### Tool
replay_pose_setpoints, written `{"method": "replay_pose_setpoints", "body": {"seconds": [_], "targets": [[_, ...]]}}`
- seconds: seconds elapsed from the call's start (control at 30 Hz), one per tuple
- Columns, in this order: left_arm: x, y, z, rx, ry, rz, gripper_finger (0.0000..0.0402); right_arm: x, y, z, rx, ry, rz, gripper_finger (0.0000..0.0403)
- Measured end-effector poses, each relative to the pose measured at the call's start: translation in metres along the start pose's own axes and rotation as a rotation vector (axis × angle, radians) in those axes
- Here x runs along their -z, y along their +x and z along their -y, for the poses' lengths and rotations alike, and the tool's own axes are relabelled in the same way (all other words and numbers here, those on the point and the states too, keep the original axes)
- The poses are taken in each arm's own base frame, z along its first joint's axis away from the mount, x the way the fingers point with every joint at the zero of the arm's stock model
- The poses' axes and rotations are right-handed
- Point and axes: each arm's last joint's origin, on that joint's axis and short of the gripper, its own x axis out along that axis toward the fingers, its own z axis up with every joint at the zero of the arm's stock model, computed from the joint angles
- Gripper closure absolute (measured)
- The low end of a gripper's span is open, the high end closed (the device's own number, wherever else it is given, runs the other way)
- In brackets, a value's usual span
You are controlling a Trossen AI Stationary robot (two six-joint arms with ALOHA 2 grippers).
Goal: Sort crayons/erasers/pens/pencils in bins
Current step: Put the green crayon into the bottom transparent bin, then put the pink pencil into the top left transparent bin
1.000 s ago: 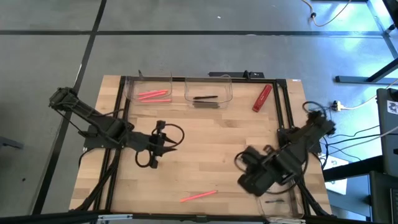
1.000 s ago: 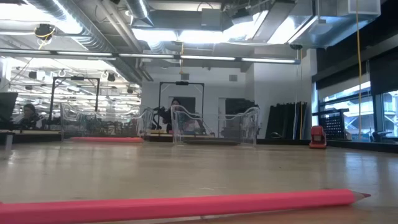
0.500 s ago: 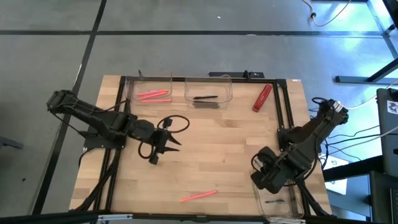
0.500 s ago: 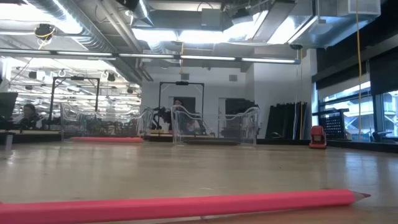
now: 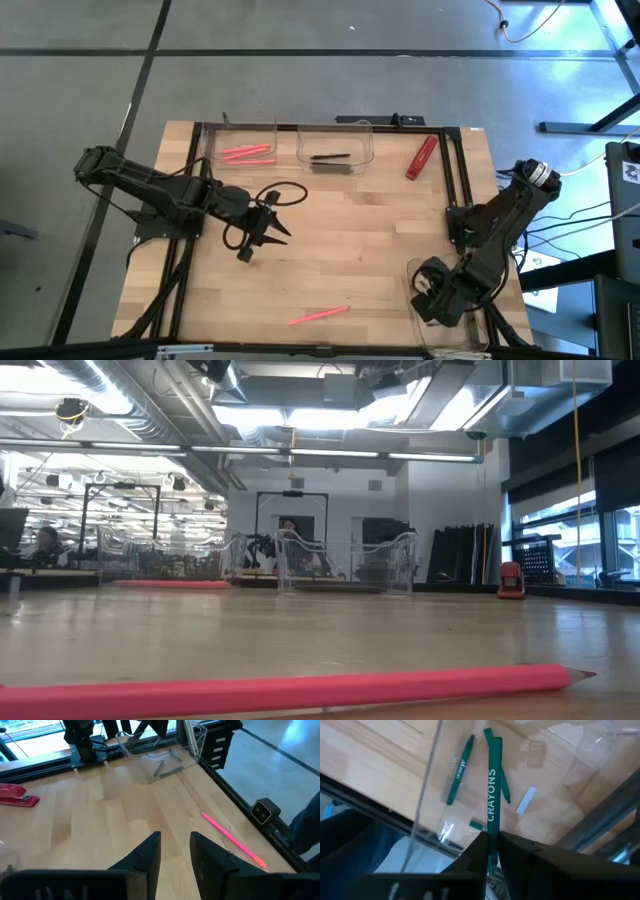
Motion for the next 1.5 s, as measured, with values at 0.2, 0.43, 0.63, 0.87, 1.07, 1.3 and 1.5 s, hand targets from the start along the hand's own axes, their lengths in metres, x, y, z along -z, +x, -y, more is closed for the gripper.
{"method": "replay_pose_setpoints", "body": {"seconds": [0.2, 0.43, 0.63, 0.87, 1.07, 1.3, 1.5], "targets": [[0.000, 0.000, 0.000, 0.000, 0.000, 0.000, 0.0305, -0.005, 0.021, 0.009, 0.022, 0.032, 0.010, 0.0359], [0.000, 0.000, 0.000, 0.000, 0.001, 0.000, 0.0305, -0.013, 0.048, 0.019, 0.018, 0.051, 0.005, 0.0359], [0.000, 0.000, 0.000, 0.000, 0.001, 0.000, 0.0305, -0.017, 0.066, 0.023, -0.045, 0.045, -0.025, 0.0359], [0.000, 0.000, 0.000, 0.000, 0.001, 0.000, 0.0305, -0.019, 0.071, 0.026, -0.048, 0.074, -0.028, 0.0350], [0.000, 0.000, 0.000, -0.001, 0.001, -0.001, 0.0305, -0.018, 0.071, 0.026, -0.029, 0.070, -0.068, 0.0312], [0.001, 0.000, 0.001, -0.055, -0.064, -0.016, 0.0305, -0.011, 0.058, 0.020, -0.033, 0.068, -0.177, 0.0298], [0.009, -0.003, 0.024, -0.019, -0.171, -0.105, 0.0305, 0.000, 0.008, -0.005, -0.182, -0.030, -0.014, 0.0297]]}}
